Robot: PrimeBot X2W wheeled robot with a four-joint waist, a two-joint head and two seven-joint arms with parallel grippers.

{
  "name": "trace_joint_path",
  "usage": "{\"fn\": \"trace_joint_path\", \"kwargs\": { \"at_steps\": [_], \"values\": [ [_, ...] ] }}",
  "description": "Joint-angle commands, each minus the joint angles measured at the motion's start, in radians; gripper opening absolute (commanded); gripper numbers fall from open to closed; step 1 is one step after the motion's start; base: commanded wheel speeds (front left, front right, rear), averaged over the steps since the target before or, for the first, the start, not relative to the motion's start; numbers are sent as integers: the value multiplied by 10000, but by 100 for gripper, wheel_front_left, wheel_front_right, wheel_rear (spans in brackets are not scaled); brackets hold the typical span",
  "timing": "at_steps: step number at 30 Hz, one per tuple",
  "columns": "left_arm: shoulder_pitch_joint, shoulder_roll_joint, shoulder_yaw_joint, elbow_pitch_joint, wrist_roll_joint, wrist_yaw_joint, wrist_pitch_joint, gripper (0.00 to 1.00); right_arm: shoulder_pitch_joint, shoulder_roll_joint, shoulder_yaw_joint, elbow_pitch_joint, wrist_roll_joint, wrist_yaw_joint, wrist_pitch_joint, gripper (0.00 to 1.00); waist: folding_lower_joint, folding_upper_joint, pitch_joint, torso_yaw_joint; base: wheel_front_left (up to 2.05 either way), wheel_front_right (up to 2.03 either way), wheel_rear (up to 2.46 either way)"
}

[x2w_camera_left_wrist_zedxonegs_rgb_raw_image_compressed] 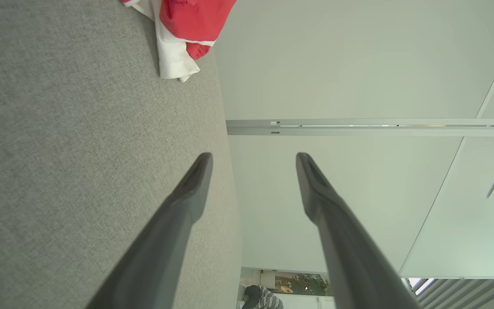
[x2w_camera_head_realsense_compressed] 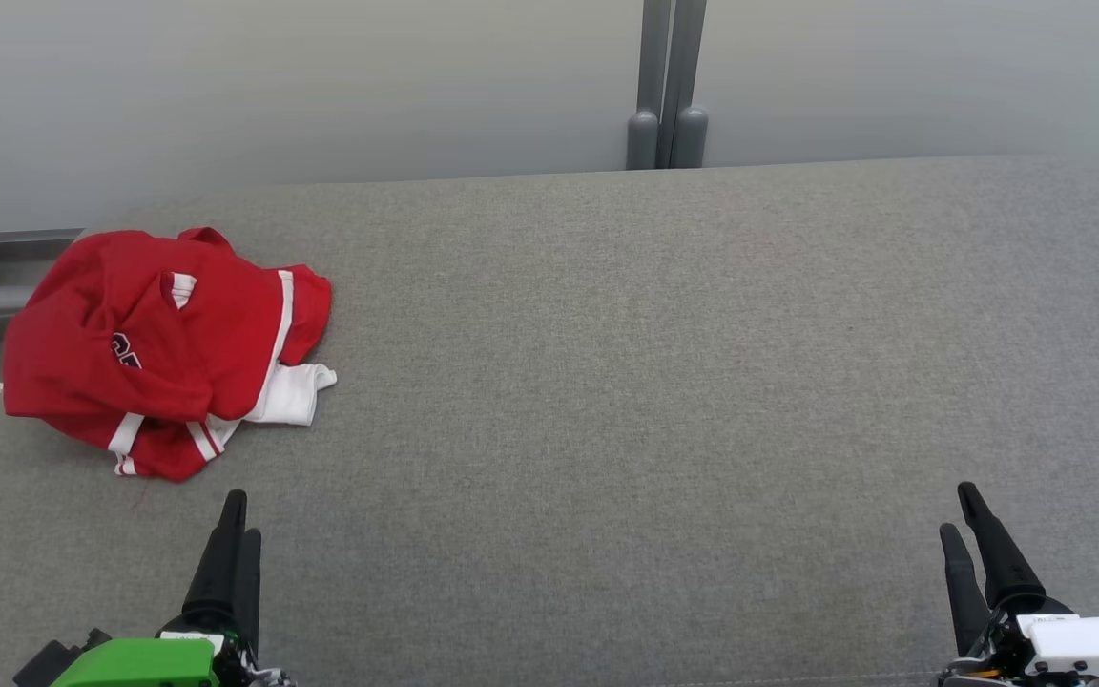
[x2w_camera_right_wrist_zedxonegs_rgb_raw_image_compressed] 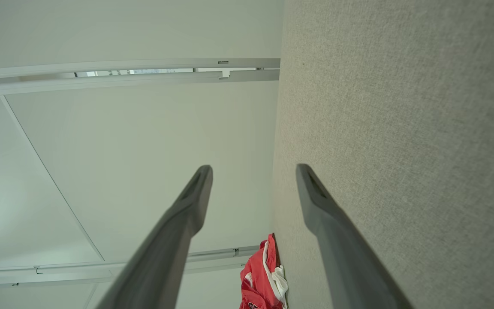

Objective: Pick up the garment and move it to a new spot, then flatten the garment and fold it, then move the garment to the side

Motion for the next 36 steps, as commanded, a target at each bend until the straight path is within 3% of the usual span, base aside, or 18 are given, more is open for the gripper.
{"fn": "trace_joint_path", "kwargs": {
  "at_steps": [1, 22, 36],
  "values": [
    [-50, 63, -32, -154, 210, -23, -110, 100, -182, -53, 89, -66, -219, 1, -105, 100, 0, 0, -17, -5, 0, 0, 0],
    [-46, 83, -267, 172, 3109, 317, -1019, 100, -598, -84, 671, 715, -2945, 2, -926, 100, 0, 0, -268, -15, 0, 0, 0],
    [-153, 283, -684, 483, 5559, 638, -1539, 100, -977, -99, 1021, 1419, -5654, 3, -1405, 100, 0, 0, -434, 7, 0, 0, 0]
  ]
}}
